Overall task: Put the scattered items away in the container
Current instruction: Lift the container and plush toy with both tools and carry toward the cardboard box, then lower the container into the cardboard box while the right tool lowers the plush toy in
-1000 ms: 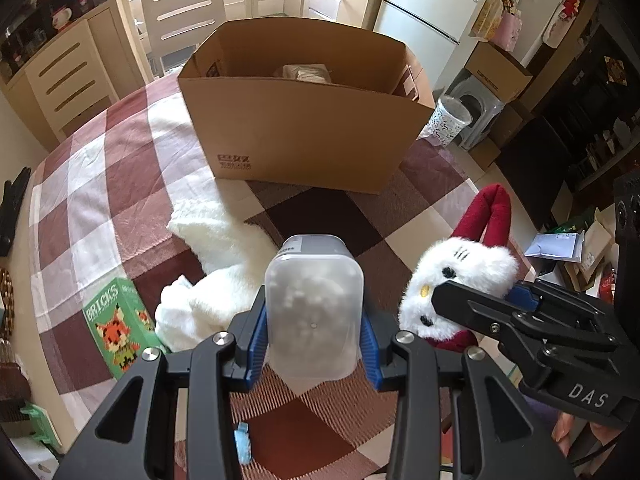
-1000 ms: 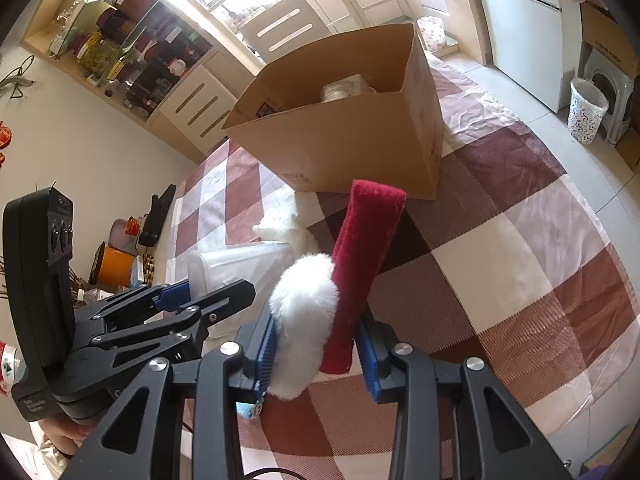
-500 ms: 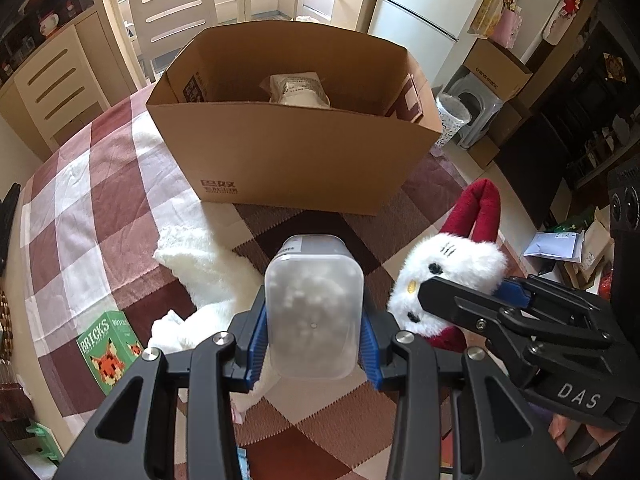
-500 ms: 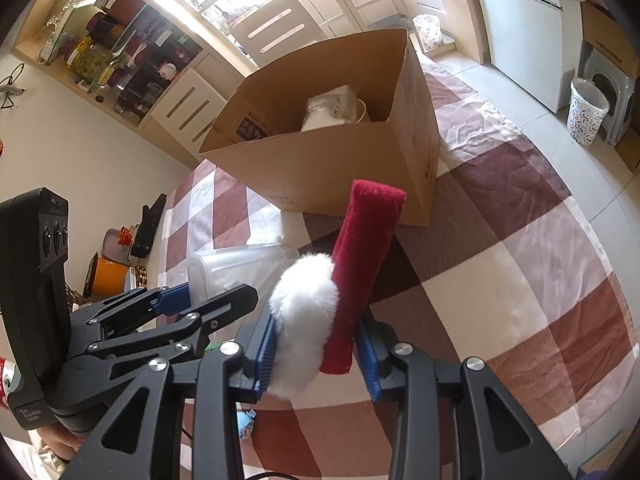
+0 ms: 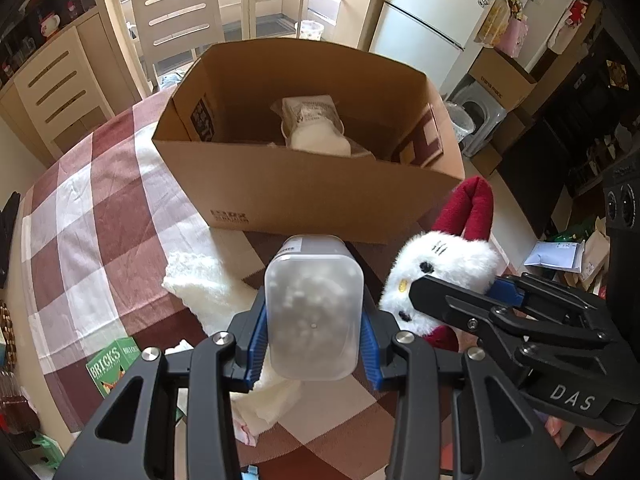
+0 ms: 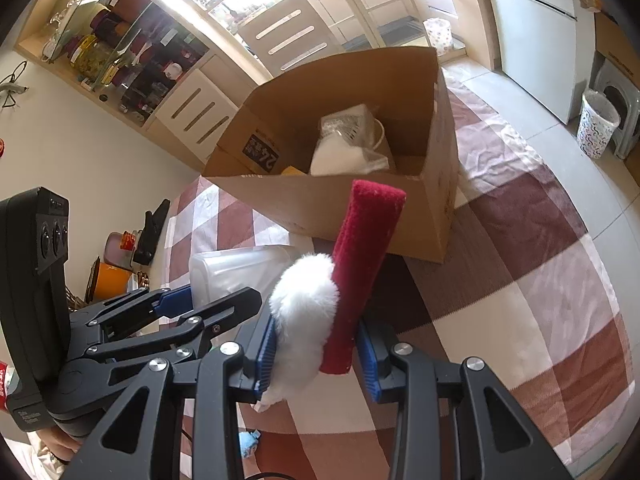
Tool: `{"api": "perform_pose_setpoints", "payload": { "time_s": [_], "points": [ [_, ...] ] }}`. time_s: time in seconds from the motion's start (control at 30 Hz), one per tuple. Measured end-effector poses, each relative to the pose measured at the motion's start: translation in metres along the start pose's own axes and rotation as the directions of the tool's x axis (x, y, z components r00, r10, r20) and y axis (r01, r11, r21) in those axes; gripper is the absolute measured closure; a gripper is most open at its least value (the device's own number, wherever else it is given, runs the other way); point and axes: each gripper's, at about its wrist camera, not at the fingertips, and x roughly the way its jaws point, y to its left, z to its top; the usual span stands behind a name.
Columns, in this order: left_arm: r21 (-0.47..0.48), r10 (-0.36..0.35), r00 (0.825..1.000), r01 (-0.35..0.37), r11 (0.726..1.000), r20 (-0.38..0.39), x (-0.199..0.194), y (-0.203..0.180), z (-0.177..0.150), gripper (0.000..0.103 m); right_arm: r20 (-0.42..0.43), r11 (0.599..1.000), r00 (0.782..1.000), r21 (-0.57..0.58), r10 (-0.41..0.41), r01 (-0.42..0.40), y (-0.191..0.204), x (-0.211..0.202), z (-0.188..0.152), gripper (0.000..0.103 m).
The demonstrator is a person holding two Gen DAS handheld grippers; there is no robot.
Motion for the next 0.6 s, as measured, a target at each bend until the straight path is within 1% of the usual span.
{"api": "perform_pose_setpoints", "payload": {
  "time_s": [0.1, 0.2, 0.3, 0.43, 0.6],
  "points": [
    [-0.001, -0.004, 1.0, 0.004, 1.0, 0.012, -0.004, 0.004, 0.008, 0.063, 0.005, 1.0, 1.0, -0.011, 0.003, -0.003, 0.005, 0.0, 0.008, 0.067],
    [-0.004, -0.022, 1.0, 0.022, 1.0, 0.022, -0.01, 0.009, 0.016, 0.063, 0.014, 1.0, 1.0, -0.019, 0.008, -0.008, 0.01, -0.001, 0.016, 0.067],
    [0.0, -0.031, 0.999, 0.031, 1.0, 0.045, -0.02, 0.012, 0.026, 0.063, 0.027, 0.999, 1.0, -0.029, 0.013, -0.012, 0.015, -0.004, 0.026, 0.067],
    [0.001, -0.049, 0.996, 0.049, 0.999, 0.075, -0.033, 0.016, 0.04, 0.063, 0.054, 0.999, 0.998, -0.042, 0.022, -0.02, 0.023, -0.012, 0.041, 0.067],
    [-0.009, -0.075, 0.99, 0.076, 0.997, 0.116, -0.048, 0.024, 0.064, 0.063, 0.098, 0.998, 0.995, -0.067, 0.018, -0.011, 0.035, -0.021, 0.063, 0.067]
  ]
}}
